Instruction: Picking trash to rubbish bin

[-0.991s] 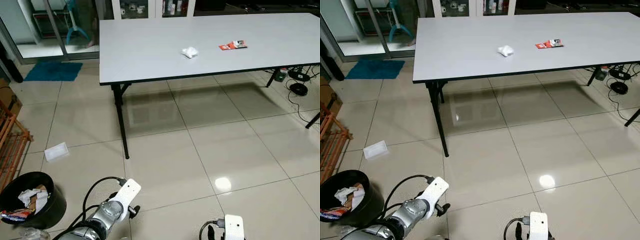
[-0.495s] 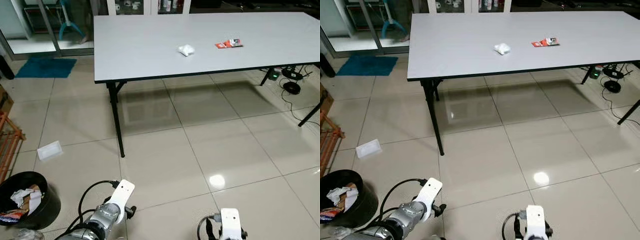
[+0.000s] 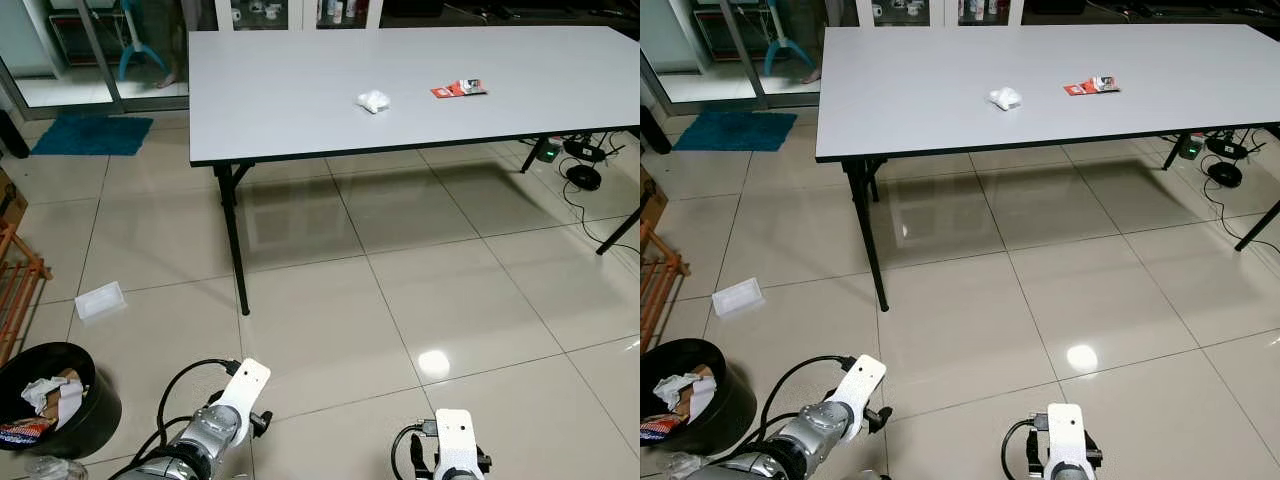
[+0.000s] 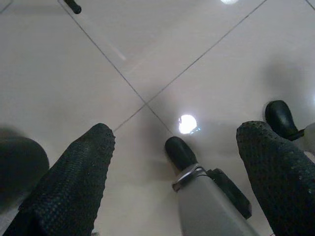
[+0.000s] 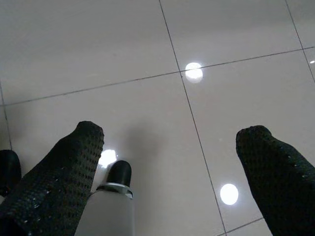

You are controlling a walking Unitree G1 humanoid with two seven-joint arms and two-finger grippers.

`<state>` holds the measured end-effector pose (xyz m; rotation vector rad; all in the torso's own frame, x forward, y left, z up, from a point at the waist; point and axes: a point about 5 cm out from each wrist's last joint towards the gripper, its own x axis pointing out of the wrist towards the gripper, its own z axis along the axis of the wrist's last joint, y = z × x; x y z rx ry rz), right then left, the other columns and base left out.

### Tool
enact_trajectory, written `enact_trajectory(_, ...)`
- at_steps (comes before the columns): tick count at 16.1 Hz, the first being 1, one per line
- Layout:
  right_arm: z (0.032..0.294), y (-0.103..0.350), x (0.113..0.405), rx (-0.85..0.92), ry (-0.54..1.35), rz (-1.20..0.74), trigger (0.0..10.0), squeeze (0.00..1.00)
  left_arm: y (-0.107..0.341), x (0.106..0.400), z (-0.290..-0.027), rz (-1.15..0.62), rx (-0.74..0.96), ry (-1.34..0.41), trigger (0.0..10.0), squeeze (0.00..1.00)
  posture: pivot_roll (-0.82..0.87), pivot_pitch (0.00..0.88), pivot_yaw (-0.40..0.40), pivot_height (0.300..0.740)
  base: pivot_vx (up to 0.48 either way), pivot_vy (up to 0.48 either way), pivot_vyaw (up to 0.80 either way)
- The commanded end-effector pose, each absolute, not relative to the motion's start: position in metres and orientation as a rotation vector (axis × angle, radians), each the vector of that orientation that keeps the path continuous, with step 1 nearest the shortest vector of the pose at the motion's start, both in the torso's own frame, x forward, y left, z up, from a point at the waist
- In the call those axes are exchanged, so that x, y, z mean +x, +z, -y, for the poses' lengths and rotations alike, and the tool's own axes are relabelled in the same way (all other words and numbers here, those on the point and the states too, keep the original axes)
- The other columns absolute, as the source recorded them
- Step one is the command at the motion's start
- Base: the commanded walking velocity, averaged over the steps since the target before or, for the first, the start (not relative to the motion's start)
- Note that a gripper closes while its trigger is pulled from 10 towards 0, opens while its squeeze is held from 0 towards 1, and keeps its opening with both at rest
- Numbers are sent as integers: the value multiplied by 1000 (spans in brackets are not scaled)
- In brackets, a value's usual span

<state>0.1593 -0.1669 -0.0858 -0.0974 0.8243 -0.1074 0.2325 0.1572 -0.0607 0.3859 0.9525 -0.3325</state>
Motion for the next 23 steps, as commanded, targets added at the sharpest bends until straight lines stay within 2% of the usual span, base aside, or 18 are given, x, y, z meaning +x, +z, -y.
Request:
enact_trajectory(1,174,-84,160,-99,-129,-829,10000,0,-60,234,-154,-938,408,-359,10000,0,96,33,-42,740,0,0,0)
enact_trajectory(12,184,-69,134,-104,-140,-793,10000,0,-59,235,-151,-933,459,-403,10000,0,99,31,-40,740,0,0,0)
enact_trajectory(23,184,-70,141,-113,-127,-834,10000,0,-58,237,-149,-927,478,-424,10000,0,99,31,-38,740,0,0,0)
